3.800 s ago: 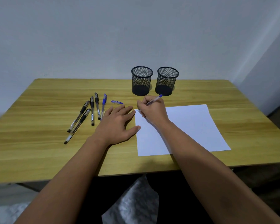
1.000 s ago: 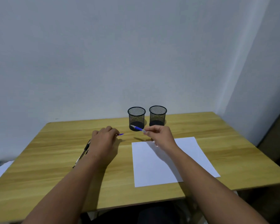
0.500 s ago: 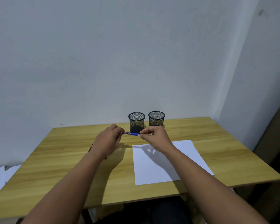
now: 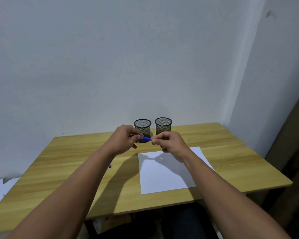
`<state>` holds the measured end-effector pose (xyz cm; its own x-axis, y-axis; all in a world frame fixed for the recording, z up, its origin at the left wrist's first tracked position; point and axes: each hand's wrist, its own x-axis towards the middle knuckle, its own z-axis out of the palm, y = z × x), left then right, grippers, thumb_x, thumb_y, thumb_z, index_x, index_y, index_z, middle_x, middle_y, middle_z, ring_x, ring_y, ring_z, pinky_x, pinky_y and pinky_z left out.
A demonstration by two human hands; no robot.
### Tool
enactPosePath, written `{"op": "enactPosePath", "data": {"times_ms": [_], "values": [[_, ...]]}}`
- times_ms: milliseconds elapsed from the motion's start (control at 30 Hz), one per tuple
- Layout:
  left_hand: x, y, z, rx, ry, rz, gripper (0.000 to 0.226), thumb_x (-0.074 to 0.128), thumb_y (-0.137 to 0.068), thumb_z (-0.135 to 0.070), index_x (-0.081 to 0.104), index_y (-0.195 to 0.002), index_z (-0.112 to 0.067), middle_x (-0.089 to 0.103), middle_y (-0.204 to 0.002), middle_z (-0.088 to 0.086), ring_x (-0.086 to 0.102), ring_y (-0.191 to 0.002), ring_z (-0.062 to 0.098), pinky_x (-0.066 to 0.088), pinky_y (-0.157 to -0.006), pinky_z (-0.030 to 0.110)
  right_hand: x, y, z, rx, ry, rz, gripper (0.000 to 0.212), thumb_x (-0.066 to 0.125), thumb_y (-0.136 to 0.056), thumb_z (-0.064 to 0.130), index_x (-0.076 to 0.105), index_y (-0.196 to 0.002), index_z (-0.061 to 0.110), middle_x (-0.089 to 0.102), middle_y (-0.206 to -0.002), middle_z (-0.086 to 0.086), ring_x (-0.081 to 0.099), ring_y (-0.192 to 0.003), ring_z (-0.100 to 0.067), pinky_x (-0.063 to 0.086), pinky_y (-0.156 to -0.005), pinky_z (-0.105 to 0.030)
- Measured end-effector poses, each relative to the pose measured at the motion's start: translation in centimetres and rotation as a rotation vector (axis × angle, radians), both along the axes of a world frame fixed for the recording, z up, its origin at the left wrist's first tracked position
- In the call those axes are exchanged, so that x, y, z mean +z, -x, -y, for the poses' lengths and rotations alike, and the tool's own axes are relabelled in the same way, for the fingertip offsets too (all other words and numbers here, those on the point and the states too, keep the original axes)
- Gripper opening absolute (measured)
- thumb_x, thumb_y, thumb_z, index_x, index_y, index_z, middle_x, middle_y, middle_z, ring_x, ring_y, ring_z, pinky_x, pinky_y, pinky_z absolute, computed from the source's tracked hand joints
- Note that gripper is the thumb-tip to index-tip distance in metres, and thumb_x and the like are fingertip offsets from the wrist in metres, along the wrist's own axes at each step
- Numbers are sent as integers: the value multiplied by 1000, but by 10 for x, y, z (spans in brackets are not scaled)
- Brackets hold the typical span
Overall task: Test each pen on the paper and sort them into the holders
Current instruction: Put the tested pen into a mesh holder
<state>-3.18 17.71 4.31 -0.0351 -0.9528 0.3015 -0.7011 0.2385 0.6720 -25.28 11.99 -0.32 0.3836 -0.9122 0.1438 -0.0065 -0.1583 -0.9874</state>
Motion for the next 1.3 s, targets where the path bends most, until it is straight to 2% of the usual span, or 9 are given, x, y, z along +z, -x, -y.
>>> {"op": "enactPosePath", "data": {"times_ms": [100, 200, 267, 333, 400, 533, 767, 967, 1300], "values": [[11, 17, 8, -42, 41, -102, 14, 66, -96, -5, 79, -101, -9, 67, -91, 5, 74, -79, 27, 64, -71, 44, 11, 14, 9, 6, 48, -56, 15, 83, -89, 3, 81, -88, 17, 65, -77, -8, 48, -56, -10, 40, -54, -21], [25, 36, 20, -42, 119, -229, 18, 72, -93, -13, 77, -111, -15, 74, -92, 1, 75, -85, 20, 64, -79, 37, 23, 22, 25, 21, 226, -310, 18, 83, -86, 11, 81, -80, 27, 76, -83, -8, 64, -70, -14, 55, -75, -36], [30, 47, 33, -86, 147, -310, 30, 72, -94, -18, 71, -124, -21, 76, -98, 1, 75, -92, 18, 62, -84, 38, 30, 27, 40, -6, 255, -381, 10, 80, -90, 13, 84, -85, 21, 82, -85, -5, 75, -81, -19, 59, -88, -40], [30, 54, 48, -102, 155, -332, 40, 70, -96, -22, 63, -135, -25, 74, -111, -4, 73, -100, 13, 61, -88, 37, 40, 35, 54, -76, 271, -424, 10, 77, -95, 18, 84, -90, 13, 79, -78, 1, 73, -79, -20, 55, -83, -36], [24, 57, 63, -69, 161, -290, 46, 66, -97, -30, 55, -142, -30, 69, -124, -7, 68, -110, 7, 58, -92, 30, 47, 43, 69, -141, 351, -531, 23, 74, -100, 32, 82, -87, 14, 65, -75, 3, 58, -70, -16, 44, -73, -34], [3, 57, 99, 52, 172, -123, 49, 65, -96, -38, 55, -143, -28, 63, -133, -4, 59, -118, 8, 51, -98, 33, 56, 51, 101, -268, 442, -660, 35, 60, -106, 50, 82, -101, 23, 60, -101, -8, 62, -90, -22, 49, -83, -39], [-35, 60, 171, 176, 85, 416, 83, 64, -80, -68, 43, -150, -30, 53, -147, -3, 51, -132, 24, 43, -104, 51, 41, 26, 168, -365, 418, -324, 26, 73, -100, 35, 82, -91, 12, 70, -76, -9, 59, -75, -21, 48, -73, -38], [-56, 61, 206, 242, 13, 658, 82, 43, -59, -98, 58, -101, -30, 71, -99, -5, 60, -116, 23, 29, -111, 61, 12, -5, 204, -391, 403, -370, 62, 62, -105, 46, 44, -56, 12, 37, -51, 2, 40, -59, -19, 34, -61, -39], [-60, 63, 215, 271, 42, 699, 88, 41, -57, -100, 65, -101, -28, 73, -89, -4, 65, -109, 22, 12, -118, 66, -17, -20, 219, -496, 507, -302, 37, 62, -104, 48, 76, -85, 20, 58, -66, 7, 54, -65, -15, 46, -70, -41]]}}
